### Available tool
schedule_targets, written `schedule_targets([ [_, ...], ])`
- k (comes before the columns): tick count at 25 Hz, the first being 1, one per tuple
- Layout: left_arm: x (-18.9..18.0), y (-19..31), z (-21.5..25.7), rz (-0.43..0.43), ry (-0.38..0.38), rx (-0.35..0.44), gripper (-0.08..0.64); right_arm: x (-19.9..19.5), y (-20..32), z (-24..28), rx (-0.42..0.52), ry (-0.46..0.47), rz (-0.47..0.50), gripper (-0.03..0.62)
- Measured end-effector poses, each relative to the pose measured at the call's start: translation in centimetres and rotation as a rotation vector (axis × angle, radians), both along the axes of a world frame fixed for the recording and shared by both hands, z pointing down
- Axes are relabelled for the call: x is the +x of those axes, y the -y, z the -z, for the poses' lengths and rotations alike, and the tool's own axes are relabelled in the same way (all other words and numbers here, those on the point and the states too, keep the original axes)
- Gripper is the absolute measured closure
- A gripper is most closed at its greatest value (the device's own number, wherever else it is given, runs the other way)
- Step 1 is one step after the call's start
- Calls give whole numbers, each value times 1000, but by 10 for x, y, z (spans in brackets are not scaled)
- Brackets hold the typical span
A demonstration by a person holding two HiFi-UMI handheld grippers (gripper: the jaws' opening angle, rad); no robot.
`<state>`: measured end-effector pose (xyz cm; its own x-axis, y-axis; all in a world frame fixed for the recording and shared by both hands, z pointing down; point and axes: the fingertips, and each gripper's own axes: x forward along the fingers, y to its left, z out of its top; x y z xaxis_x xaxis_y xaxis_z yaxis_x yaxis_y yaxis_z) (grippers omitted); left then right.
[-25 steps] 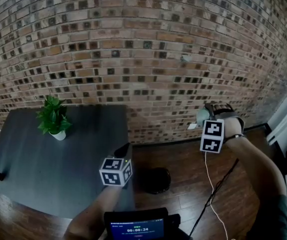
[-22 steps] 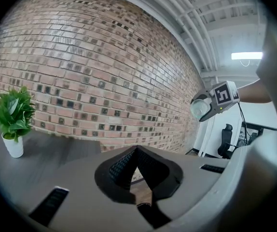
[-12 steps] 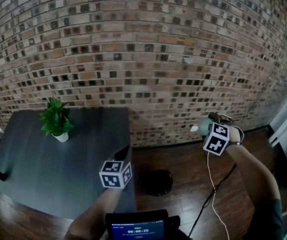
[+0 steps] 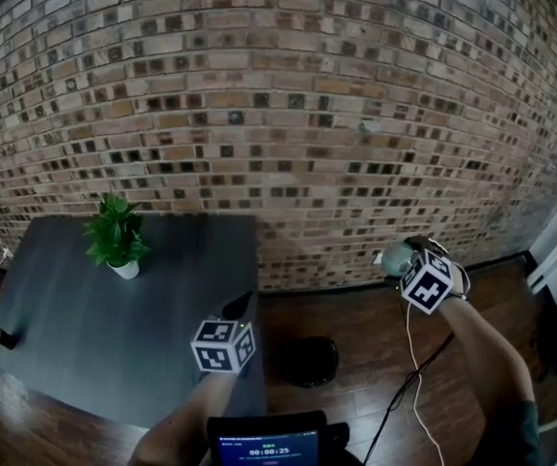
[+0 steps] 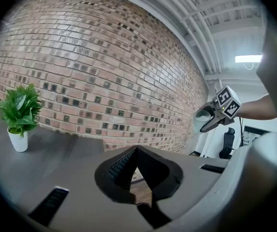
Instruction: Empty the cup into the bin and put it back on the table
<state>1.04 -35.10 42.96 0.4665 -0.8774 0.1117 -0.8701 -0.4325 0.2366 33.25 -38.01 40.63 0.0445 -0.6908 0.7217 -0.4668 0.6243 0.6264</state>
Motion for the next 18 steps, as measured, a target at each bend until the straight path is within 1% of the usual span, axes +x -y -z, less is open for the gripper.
schedule_targets([
  [5, -5, -5, 3, 8, 8, 4, 557, -3, 0, -8, -8, 132, -20, 201],
  [10, -13, -11, 3, 20, 15, 7, 557, -10, -3, -8, -15, 317, -47, 201],
  [13, -20, -14, 1, 34, 11, 0, 557, -12, -5, -8, -10, 402, -64, 201],
  [15, -25, -16, 1, 42, 10, -2, 557, -13, -7, -10, -9, 445, -74, 201],
  [18, -35, -20, -1, 58, 15, -4, 557, -17, -9, -14, -5, 484, -76, 201],
])
